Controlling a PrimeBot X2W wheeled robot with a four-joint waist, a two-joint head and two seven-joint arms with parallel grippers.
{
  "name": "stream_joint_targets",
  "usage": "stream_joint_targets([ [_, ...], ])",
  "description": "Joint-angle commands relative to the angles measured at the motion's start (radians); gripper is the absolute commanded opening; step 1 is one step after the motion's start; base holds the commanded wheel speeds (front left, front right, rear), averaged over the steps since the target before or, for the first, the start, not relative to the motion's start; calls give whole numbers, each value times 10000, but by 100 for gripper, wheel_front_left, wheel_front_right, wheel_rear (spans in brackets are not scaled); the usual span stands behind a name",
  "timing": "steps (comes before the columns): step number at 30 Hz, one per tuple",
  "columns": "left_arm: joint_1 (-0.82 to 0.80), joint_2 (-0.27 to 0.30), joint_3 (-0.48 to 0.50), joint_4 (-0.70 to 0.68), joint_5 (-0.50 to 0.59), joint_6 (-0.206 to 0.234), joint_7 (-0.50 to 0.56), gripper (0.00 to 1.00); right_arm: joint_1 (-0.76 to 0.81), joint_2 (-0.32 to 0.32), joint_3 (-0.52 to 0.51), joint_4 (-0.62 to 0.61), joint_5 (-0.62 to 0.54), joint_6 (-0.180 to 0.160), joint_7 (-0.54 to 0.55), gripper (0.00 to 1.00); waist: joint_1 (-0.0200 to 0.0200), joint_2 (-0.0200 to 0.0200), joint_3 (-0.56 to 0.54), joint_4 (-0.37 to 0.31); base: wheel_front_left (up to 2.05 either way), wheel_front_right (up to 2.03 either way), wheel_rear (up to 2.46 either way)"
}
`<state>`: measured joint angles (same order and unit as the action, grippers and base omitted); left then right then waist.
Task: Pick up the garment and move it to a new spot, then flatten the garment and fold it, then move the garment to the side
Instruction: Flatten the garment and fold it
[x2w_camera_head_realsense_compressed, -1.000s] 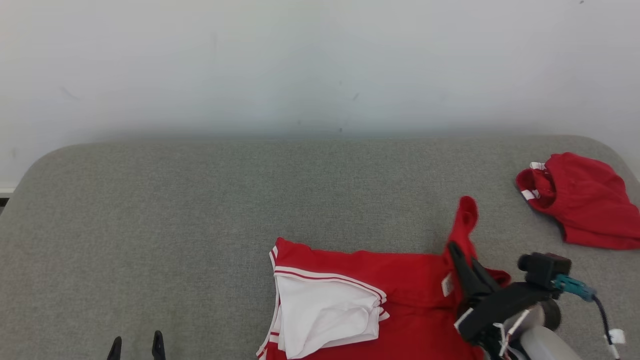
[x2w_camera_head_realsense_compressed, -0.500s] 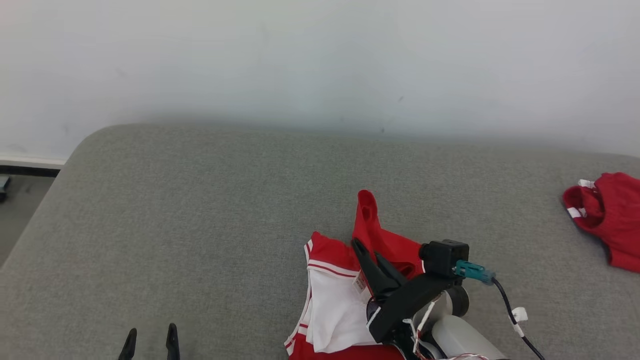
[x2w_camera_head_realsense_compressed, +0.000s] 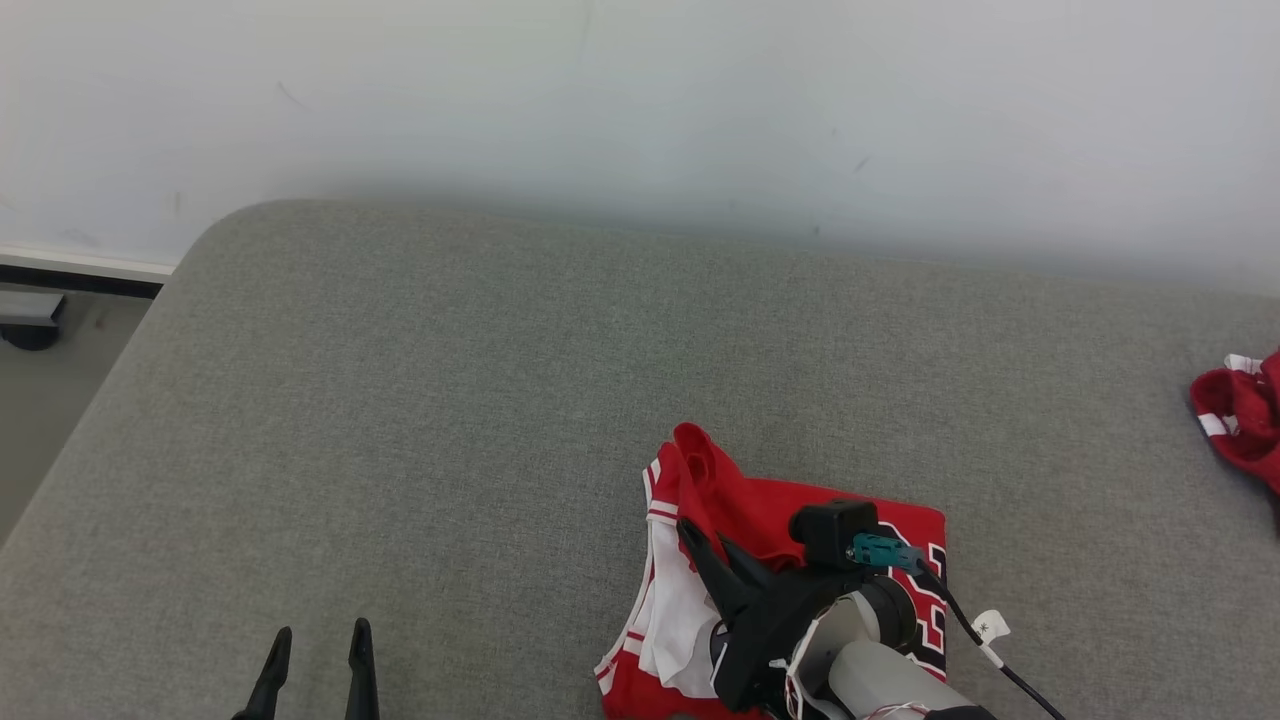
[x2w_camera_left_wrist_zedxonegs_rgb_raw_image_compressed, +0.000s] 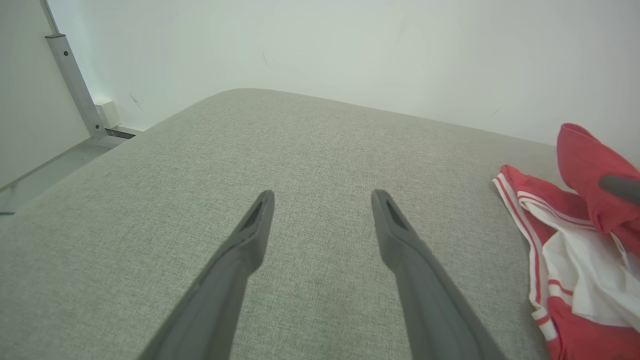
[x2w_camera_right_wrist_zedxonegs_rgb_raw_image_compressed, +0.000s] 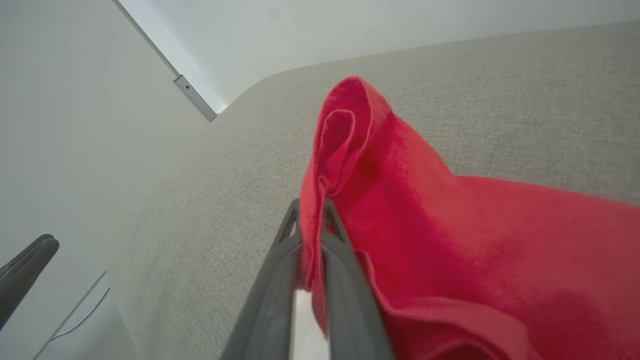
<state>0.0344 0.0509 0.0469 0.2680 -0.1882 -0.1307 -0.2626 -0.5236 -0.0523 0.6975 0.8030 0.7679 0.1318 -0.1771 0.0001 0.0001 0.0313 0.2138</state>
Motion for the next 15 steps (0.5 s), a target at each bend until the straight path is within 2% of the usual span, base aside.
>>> stream_joint_targets([
  [1,-121,-12,-18,43,-127,54,-25,100,-147,30,169,122,191,-22,-117,0,-1,-1,28,16,0,0,0],
  [4,-161,-13,-75,81,-181,70,-25,100,-285,31,539,432,436,-22,-226,0,-1,-1,29,-1,0,0,0],
  [5,-168,-10,-79,94,-191,90,-25,100,-350,33,647,484,505,-22,-304,33,-1,-1,23,-10,0,0,0],
  [6,-171,-12,-72,101,-203,96,-25,100,-387,35,752,497,644,-22,-336,100,-1,-1,10,-22,0,0,0],
  [11,3,-12,103,62,-185,107,-25,100,-732,28,874,433,901,-22,-700,100,-1,-1,-111,-185,0,0,0],
  [15,184,-12,273,-15,-176,114,-25,100,-1080,-226,311,226,548,-22,-877,100,-1,-1,-202,-352,0,0,0],
])
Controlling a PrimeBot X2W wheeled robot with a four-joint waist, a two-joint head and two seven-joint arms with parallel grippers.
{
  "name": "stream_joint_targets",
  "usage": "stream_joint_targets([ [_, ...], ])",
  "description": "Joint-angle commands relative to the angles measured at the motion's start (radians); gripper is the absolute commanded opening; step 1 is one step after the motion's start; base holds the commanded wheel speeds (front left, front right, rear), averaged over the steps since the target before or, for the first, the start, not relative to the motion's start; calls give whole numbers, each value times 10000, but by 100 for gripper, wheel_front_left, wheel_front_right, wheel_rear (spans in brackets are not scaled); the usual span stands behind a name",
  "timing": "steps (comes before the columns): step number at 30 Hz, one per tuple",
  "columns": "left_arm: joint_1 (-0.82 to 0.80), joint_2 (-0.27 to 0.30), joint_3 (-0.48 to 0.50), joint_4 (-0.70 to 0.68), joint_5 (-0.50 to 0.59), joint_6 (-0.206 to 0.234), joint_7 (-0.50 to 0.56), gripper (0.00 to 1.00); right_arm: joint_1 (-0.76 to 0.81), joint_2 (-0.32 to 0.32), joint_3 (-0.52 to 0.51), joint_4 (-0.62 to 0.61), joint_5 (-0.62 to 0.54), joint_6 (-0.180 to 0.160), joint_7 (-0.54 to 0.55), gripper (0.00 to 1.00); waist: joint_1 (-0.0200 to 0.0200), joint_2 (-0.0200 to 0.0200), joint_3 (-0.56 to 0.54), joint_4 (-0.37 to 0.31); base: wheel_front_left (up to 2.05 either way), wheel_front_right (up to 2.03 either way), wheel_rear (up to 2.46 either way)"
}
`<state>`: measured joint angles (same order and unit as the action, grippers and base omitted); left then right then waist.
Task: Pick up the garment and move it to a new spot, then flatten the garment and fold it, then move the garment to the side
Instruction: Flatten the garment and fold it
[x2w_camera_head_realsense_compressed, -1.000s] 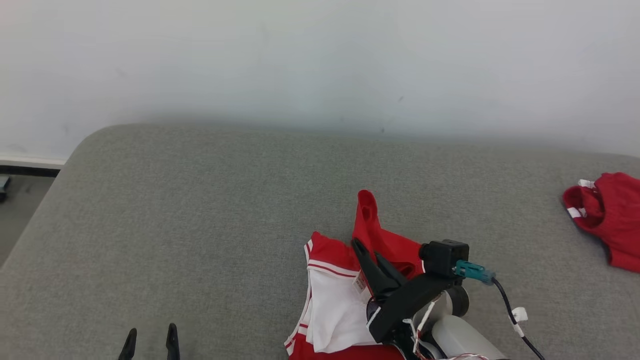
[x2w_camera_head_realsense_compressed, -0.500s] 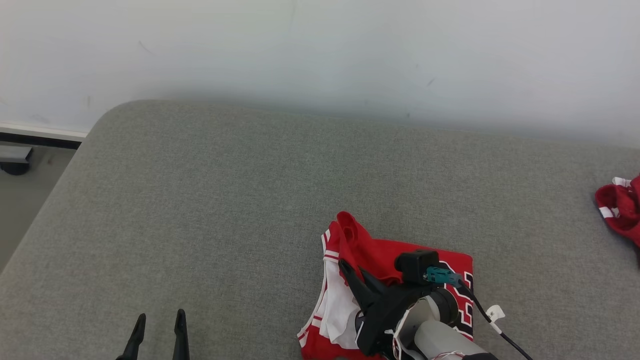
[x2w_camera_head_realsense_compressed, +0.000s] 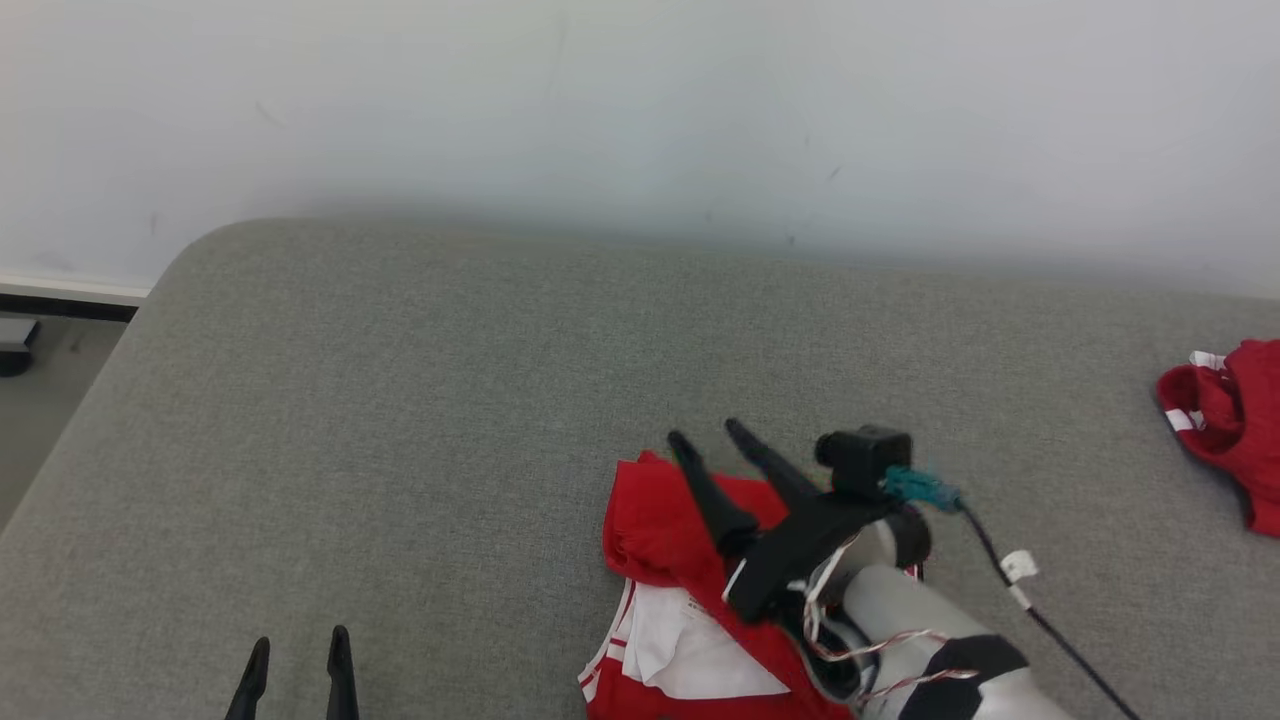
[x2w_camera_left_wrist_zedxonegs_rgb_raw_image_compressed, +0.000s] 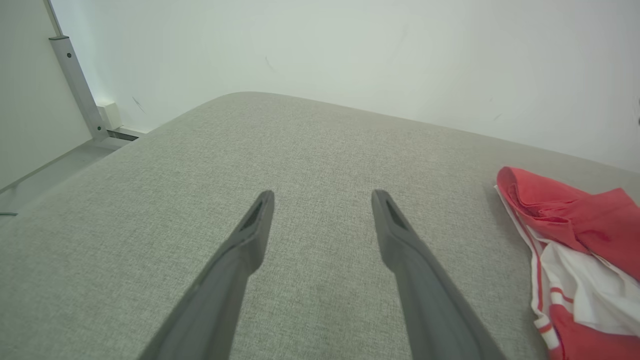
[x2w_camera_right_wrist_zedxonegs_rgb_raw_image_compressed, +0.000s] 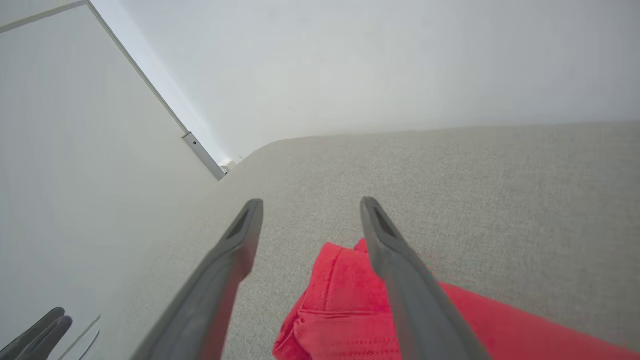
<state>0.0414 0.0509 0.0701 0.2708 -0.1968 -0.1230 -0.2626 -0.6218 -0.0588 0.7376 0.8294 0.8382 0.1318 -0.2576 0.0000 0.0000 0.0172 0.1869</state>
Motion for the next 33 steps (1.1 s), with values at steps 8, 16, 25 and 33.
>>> stream_joint_targets([
  [8,323,-12,146,-177,-104,43,-25,100,1060,-1470,-3044,-2119,-1849,-22,-76,100,0,0,-147,-278,0,0,0],
  [16,332,-12,197,-332,1,58,-25,100,2631,-1729,-4602,-2614,-2699,-22,-79,53,0,0,-97,-349,0,0,0],
  [25,152,-12,174,-334,80,28,-25,100,2999,-1261,-4033,-1969,-3289,-22,-80,0,0,0,2,-269,0,0,0],
  [33,208,-12,187,-378,129,25,-25,100,2238,-770,-2881,-232,-3187,-22,-81,0,0,0,83,-178,0,0,0],
])
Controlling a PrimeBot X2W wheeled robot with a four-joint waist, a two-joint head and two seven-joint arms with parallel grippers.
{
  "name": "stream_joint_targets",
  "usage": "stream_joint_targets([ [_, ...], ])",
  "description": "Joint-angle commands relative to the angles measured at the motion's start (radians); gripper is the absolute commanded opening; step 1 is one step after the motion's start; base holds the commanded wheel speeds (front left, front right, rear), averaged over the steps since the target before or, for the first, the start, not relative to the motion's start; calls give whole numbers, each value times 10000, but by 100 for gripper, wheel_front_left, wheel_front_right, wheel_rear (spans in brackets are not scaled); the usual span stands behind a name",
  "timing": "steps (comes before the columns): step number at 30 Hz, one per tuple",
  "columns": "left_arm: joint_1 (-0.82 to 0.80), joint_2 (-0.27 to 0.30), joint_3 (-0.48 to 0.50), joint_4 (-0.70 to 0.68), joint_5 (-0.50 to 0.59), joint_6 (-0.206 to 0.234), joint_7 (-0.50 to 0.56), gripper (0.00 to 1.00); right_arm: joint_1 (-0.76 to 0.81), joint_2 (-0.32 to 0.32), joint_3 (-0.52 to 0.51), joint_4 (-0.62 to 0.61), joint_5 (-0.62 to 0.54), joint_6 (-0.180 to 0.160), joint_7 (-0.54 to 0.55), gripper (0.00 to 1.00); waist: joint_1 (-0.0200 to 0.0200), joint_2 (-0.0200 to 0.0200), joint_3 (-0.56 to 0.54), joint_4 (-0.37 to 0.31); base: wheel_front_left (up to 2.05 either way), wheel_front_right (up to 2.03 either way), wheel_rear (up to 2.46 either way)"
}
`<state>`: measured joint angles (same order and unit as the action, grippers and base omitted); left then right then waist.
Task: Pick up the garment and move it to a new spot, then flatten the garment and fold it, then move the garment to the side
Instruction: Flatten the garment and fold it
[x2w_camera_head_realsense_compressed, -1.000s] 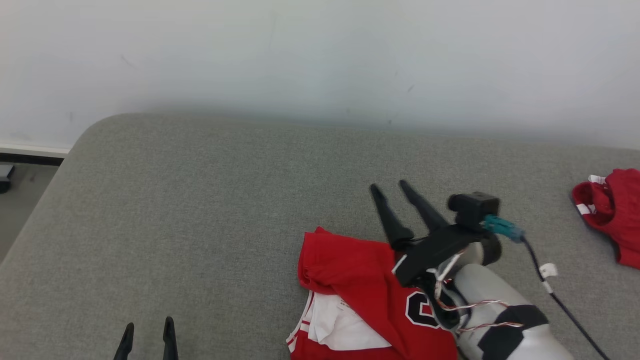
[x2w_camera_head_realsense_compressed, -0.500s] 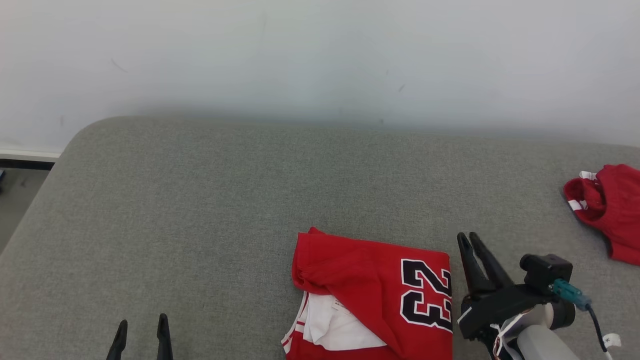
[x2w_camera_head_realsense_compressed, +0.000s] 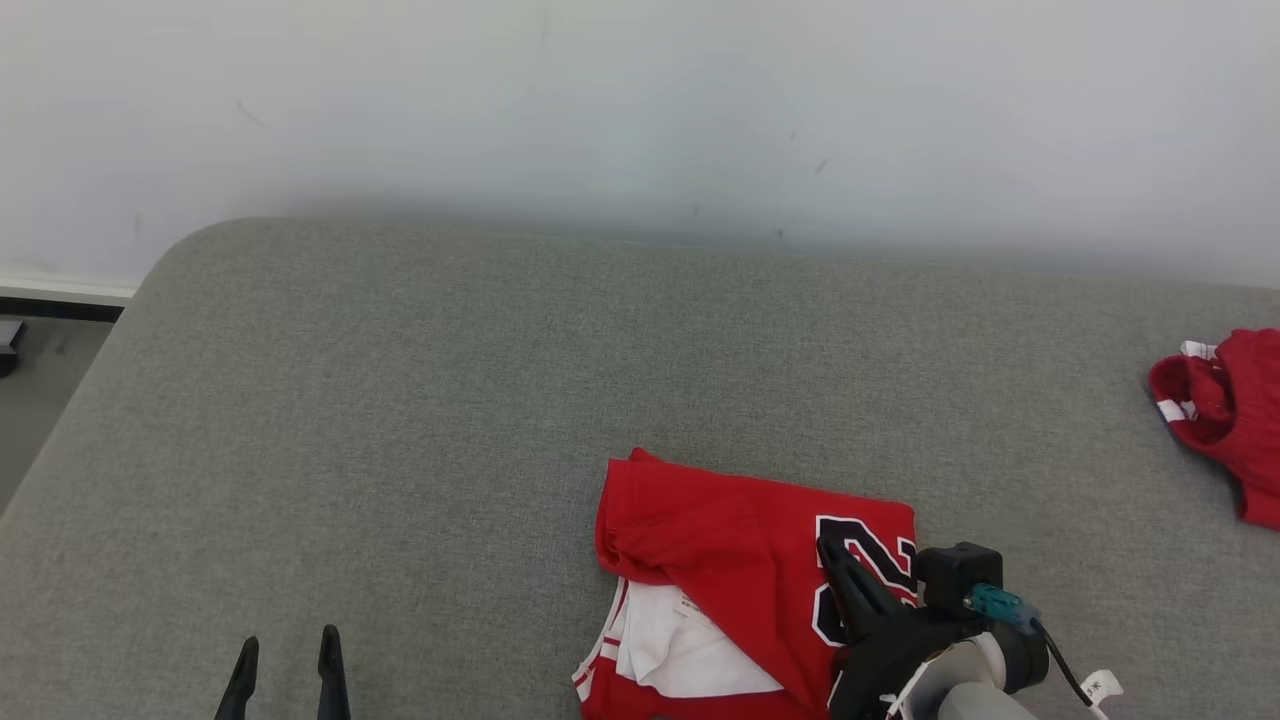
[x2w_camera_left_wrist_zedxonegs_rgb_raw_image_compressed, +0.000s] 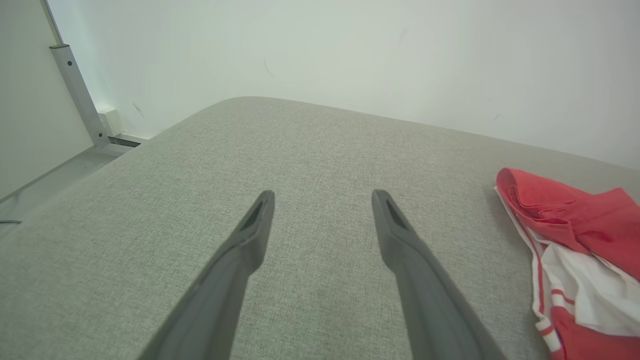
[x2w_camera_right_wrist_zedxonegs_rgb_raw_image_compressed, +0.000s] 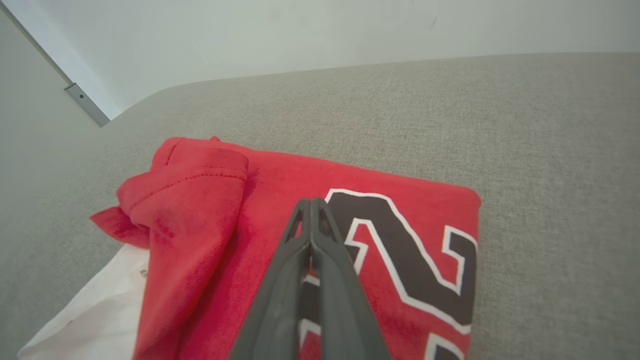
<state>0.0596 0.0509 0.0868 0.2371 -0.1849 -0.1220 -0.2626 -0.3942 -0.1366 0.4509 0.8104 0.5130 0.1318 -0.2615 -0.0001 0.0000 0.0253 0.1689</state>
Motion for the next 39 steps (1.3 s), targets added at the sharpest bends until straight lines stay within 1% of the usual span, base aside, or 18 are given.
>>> stream_joint_targets([
  [1,19,-12,26,-30,29,11,-25,100,-135,48,88,173,94,-22,-44,0,1,0,11,18,0,0,0],
  [7,-179,-12,-119,43,16,-6,-25,100,-496,330,596,1123,341,-22,-43,0,1,0,122,239,0,0,0],
  [11,-220,-12,-200,62,24,-17,-25,100,-682,509,885,1464,526,-22,-43,0,1,0,176,389,0,0,0],
  [18,-307,-12,-151,20,109,-43,-25,100,-543,692,1311,800,620,-23,-43,0,1,0,219,598,0,0,0],
  [21,-227,-14,-163,43,32,-49,-25,100,-236,764,1850,315,747,-23,-43,0,1,0,203,609,0,0,0],
  [22,-227,-14,-163,43,32,-49,-25,100,-236,764,1850,315,747,-23,-43,0,1,0,203,609,0,0,0],
  [27,-220,-14,-221,87,-11,-53,-25,100,164,842,3078,169,1129,-23,-45,0,1,0,184,598,0,0,0],
  [29,-231,-12,-206,88,-15,-53,-25,100,139,855,3377,40,1328,-23,-45,0,1,0,173,559,0,0,0],
  [30,-177,-14,-144,37,19,-45,-25,100,4,863,3334,-437,1513,-23,-43,0,1,0,145,430,0,0,0],
  [32,-86,-12,-88,-10,61,-25,-25,100,-53,640,2781,-1049,1350,-23,-43,0,1,0,88,267,0,0,0],
  [33,-42,-14,-57,-49,80,-14,-25,100,4,429,2124,-1618,1151,-23,-45,0,1,0,37,134,0,0,0],
  [35,3,-11,-29,-76,80,1,-25,100,206,184,1364,-2222,852,-23,-42,0,1,0,-29,1,0,0,0],
  [36,80,-9,-29,-262,136,12,-25,100,777,-267,-162,-3369,121,-23,-43,0,1,0,-156,-284,0,0,0],
  [37,104,-14,-30,-316,154,17,-25,100,969,-355,-584,-3600,-29,-23,-43,0,1,0,-172,-347,0,0,0],
  [38,158,-13,14,-412,185,21,-25,100,1377,-350,-1656,-4064,-352,-23,-43,6,1,0,-218,-484,0,0,0],
  [39,186,-11,35,-449,186,21,-25,100,1619,-290,-2117,-4299,-551,-23,-42,0,1,0,-238,-549,0,0,0],
])
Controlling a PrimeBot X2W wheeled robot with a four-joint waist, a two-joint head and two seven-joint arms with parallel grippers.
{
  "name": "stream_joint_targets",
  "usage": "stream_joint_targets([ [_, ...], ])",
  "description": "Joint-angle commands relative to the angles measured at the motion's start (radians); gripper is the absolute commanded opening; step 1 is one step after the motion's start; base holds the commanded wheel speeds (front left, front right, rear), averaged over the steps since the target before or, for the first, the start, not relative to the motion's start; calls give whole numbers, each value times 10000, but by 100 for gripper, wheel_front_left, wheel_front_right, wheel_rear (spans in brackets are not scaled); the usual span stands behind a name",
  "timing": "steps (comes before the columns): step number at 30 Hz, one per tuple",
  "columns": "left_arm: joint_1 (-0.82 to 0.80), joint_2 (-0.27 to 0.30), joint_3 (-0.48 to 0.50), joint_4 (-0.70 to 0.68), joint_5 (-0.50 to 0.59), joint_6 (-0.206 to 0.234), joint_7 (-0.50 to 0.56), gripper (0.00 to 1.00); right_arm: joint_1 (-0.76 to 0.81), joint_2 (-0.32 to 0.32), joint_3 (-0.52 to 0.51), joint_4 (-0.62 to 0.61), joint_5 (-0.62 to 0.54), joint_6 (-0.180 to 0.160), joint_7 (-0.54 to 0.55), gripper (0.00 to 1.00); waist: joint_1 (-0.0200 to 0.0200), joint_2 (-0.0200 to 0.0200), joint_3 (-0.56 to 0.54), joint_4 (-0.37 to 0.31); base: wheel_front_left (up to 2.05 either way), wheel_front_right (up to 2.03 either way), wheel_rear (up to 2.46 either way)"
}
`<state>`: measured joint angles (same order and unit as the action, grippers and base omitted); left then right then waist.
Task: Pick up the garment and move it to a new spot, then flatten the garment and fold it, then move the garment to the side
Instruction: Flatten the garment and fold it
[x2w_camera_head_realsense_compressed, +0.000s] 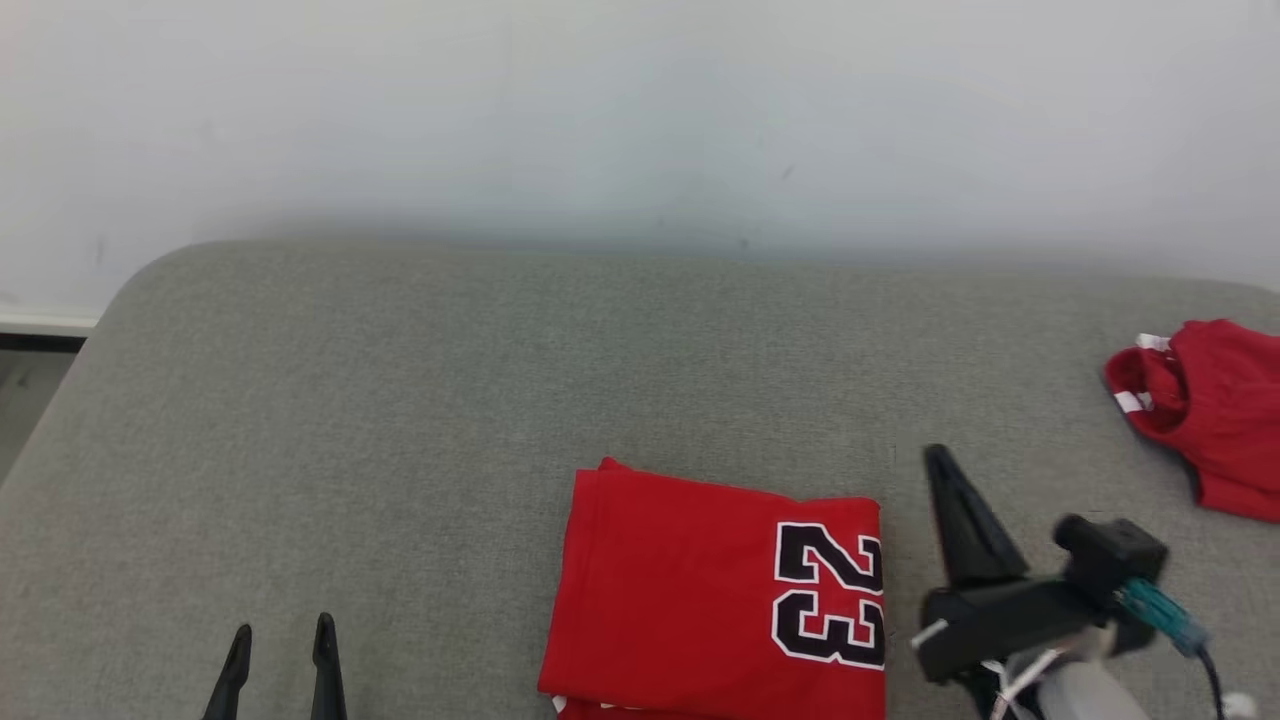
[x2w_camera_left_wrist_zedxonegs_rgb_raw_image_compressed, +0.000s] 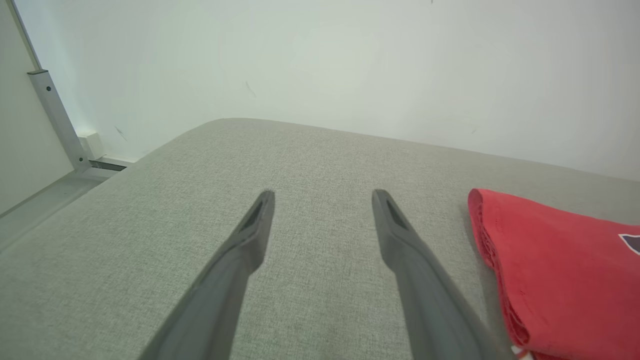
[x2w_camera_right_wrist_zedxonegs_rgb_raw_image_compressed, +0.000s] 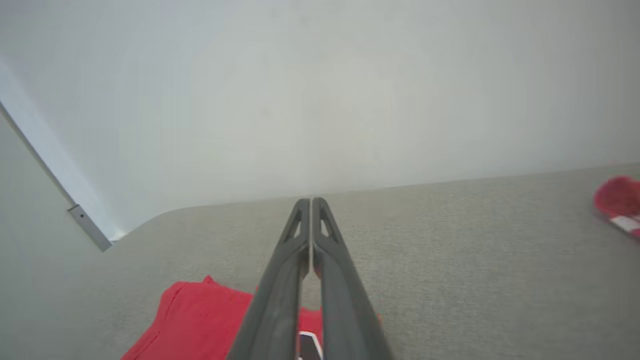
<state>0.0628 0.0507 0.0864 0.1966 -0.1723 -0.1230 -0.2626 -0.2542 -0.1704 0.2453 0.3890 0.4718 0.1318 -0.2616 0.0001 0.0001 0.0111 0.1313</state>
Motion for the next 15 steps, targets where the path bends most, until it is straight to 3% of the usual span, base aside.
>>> stream_joint_targets([
  [1,209,-11,74,-149,47,40,-25,100,649,96,-790,-457,-577,-23,-41,0,-1,-1,-130,-316,0,0,0],
  [6,396,-11,88,-349,76,60,-25,100,1830,403,-2048,-1256,-1224,-23,-41,0,-1,-1,-234,-607,0,0,0],
  [13,470,-9,125,-347,21,21,-25,100,3057,777,-2633,-1928,-1595,-23,-41,0,-1,-1,-300,-975,0,0,0],
  [14,469,-11,106,-338,17,18,-25,100,3136,814,-2645,-1995,-1613,-23,-41,40,-1,-1,-306,-999,0,0,0],
  [15,469,-11,81,-341,12,15,-25,100,3218,837,-2615,-2019,-1668,-23,-41,100,-1,-1,-312,-1014,0,0,0],
])
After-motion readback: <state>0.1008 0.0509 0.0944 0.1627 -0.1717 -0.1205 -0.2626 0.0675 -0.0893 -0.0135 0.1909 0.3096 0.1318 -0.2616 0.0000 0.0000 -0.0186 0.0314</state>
